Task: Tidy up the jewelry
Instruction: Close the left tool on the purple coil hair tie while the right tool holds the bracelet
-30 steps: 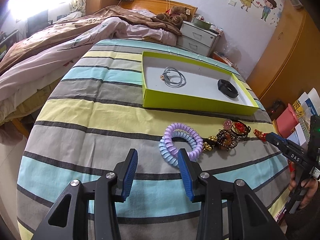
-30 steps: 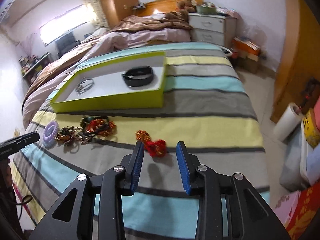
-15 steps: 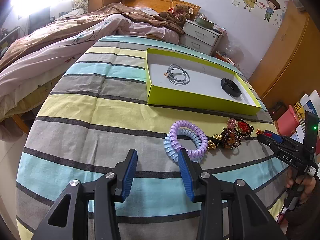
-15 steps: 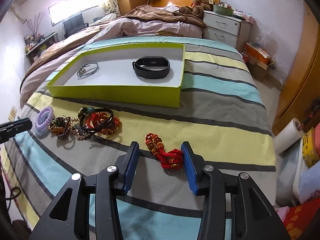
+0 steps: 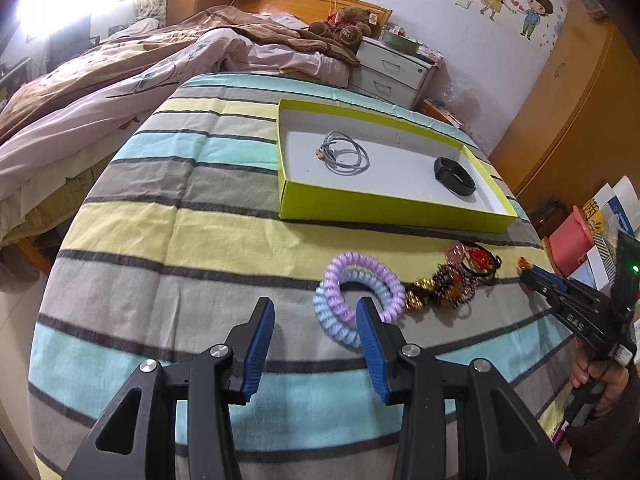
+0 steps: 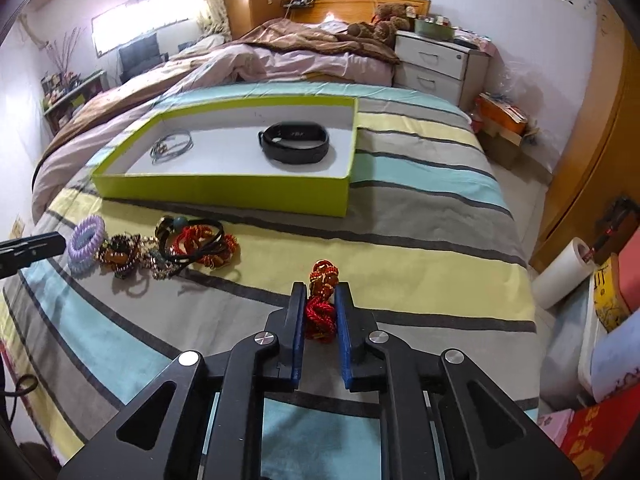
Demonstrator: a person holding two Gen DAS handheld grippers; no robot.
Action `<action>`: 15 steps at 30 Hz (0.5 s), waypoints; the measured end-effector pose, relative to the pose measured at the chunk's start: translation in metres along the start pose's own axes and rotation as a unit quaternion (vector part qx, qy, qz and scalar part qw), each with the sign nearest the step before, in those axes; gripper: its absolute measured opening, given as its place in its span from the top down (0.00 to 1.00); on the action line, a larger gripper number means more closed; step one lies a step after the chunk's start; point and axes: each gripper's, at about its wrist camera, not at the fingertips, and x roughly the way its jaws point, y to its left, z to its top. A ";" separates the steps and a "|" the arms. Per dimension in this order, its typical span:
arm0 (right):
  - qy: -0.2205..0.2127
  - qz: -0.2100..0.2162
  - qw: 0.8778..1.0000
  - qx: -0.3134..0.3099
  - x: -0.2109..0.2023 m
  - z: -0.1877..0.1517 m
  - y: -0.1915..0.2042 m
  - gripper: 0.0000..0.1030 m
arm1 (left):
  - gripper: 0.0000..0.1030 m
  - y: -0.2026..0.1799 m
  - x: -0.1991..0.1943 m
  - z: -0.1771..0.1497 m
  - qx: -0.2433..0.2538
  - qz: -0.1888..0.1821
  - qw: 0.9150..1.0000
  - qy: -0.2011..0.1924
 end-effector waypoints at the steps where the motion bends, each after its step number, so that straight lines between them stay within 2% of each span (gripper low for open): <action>1: -0.004 0.002 1.000 0.005 -0.003 0.000 -0.001 0.86 | 0.59 -0.001 0.002 0.003 0.002 -0.003 1.000 0.001; 15: -0.008 0.011 1.000 0.024 -0.007 0.000 -0.004 0.86 | 0.59 -0.011 0.024 0.018 0.024 0.008 0.999 0.020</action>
